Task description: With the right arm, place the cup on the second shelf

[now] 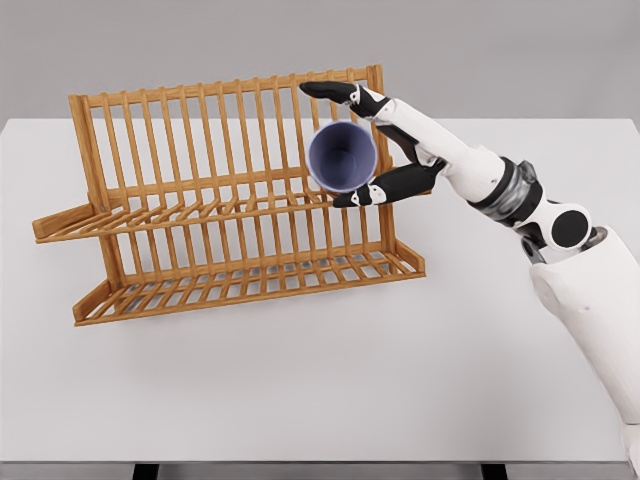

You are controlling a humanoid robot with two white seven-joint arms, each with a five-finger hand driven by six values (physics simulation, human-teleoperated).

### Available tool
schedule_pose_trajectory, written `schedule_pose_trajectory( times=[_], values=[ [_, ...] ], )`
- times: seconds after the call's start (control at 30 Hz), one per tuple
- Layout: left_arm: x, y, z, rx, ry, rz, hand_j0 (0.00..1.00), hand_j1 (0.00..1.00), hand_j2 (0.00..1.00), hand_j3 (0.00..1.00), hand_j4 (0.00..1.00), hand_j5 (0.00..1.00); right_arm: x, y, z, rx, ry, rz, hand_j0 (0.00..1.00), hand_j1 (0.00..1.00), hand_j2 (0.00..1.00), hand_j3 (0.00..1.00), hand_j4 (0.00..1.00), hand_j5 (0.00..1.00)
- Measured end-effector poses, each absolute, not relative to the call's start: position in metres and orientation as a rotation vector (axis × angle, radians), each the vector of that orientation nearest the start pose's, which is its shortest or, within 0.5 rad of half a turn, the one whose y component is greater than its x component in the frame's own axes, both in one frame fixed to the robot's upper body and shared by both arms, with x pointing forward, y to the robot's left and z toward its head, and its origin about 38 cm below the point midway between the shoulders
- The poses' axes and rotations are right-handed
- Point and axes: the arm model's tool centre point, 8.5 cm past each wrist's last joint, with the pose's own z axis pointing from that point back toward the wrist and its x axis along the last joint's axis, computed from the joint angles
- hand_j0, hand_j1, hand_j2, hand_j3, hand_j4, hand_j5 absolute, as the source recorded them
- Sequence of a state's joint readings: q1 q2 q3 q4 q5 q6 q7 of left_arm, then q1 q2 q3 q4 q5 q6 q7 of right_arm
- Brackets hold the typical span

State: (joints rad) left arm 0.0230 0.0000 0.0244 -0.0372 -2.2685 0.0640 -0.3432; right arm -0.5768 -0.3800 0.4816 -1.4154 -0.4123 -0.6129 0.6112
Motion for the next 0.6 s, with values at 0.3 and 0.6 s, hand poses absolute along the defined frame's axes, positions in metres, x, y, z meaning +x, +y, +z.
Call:
schedule_pose_trajectory(
  times=[0.3,0.6],
  values=[
    [-0.019,0.291,-0.256,-0.050,0.506,-2.184,1.00,1.00,1.00,1.00,1.00,1.00,0.420,-0.193,0.261,0.555,-2.205,1.214,1.00,1.00,1.00,1.00,1.00,1.00],
    [-0.019,0.291,-0.256,-0.050,0.506,-2.184,1.00,1.00,1.00,1.00,1.00,1.00,0.396,-0.248,0.255,0.509,-2.159,1.177,1.00,1.00,1.00,1.00,1.00,1.00]
  ],
)
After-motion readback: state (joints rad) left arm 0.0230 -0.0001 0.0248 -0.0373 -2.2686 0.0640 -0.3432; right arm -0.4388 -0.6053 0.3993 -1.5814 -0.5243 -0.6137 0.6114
